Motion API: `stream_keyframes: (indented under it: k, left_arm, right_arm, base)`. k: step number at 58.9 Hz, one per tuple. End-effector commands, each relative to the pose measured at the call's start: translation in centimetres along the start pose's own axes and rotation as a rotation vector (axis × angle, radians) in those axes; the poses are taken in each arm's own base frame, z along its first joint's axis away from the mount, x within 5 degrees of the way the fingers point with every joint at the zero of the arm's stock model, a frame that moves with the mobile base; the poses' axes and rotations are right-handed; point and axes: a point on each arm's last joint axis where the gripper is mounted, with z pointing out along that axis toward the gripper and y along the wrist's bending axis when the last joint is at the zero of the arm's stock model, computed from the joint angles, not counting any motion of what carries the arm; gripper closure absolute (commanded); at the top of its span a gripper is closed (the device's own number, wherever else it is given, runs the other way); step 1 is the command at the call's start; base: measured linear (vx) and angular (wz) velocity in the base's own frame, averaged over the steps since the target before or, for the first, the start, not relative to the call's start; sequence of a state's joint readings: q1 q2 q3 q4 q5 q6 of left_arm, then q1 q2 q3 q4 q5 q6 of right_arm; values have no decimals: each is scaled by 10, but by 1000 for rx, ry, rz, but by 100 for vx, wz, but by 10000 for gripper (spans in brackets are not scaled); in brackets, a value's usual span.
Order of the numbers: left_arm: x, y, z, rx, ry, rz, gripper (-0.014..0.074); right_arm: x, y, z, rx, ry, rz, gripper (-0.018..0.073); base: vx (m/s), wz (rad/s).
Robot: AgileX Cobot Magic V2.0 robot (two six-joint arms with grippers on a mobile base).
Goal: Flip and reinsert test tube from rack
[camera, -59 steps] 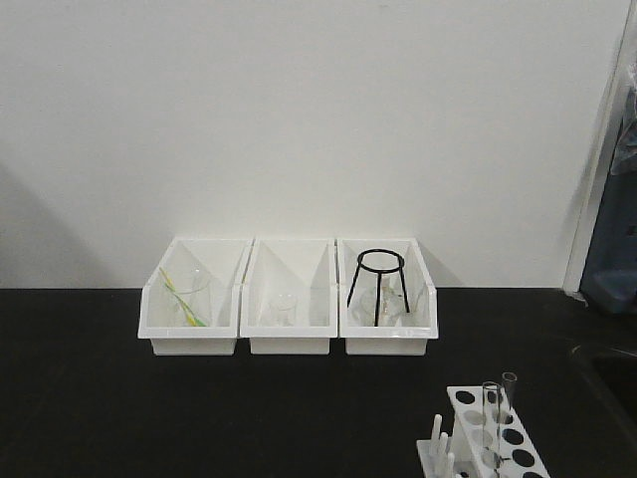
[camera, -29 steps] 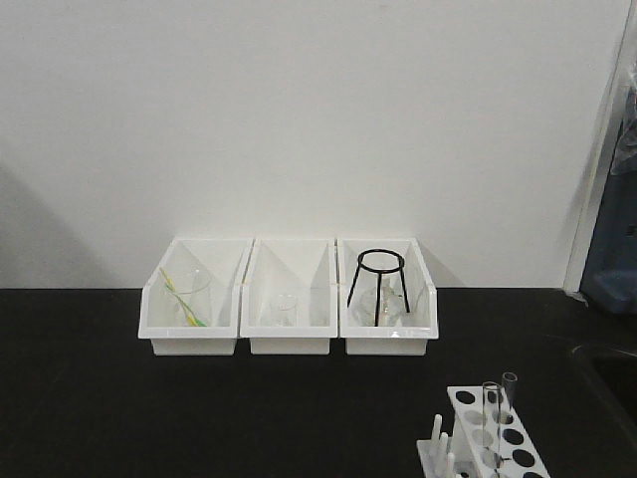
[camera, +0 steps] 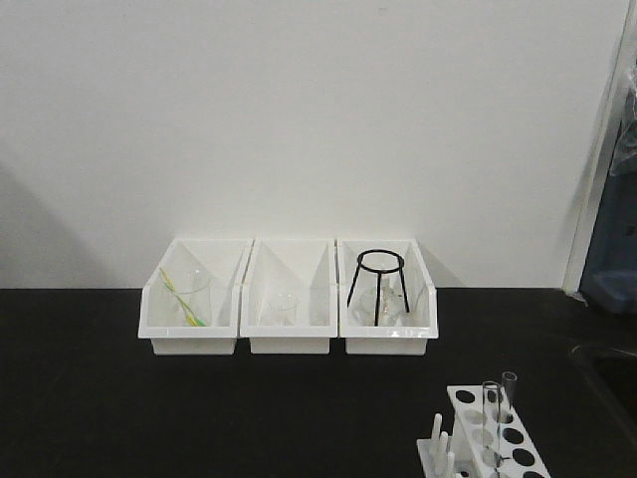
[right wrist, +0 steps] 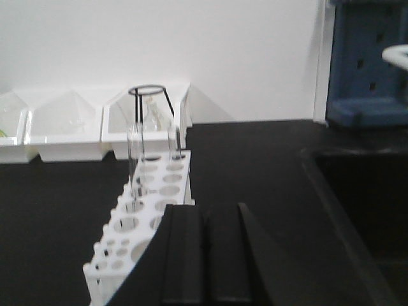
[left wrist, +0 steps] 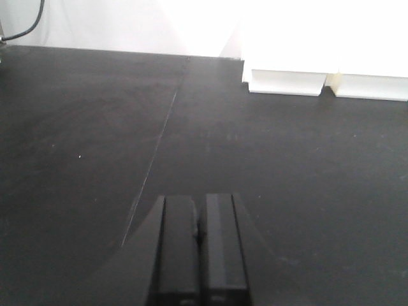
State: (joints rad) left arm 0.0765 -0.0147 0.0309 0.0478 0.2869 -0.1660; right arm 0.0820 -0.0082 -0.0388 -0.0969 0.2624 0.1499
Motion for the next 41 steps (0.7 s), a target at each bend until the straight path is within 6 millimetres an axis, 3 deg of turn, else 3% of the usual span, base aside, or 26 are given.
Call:
stream_keyframes:
  k: [1,5,41]
  left_arm:
    - [-8,-2,-1,23,-92,-3,603]
    - [-8,-2,-1,23,-93,-3,603]
    - [-8,-2,-1,23,-94,-3,603]
  right_arm:
    - [3,1,2,-16,-106,-18,571]
    - [9,1,4,-19,-98,-11,571]
    - [9,1,4,-17,-94,-8,571]
  base:
    - [0,0]
    - [0,1]
    - [0,0]
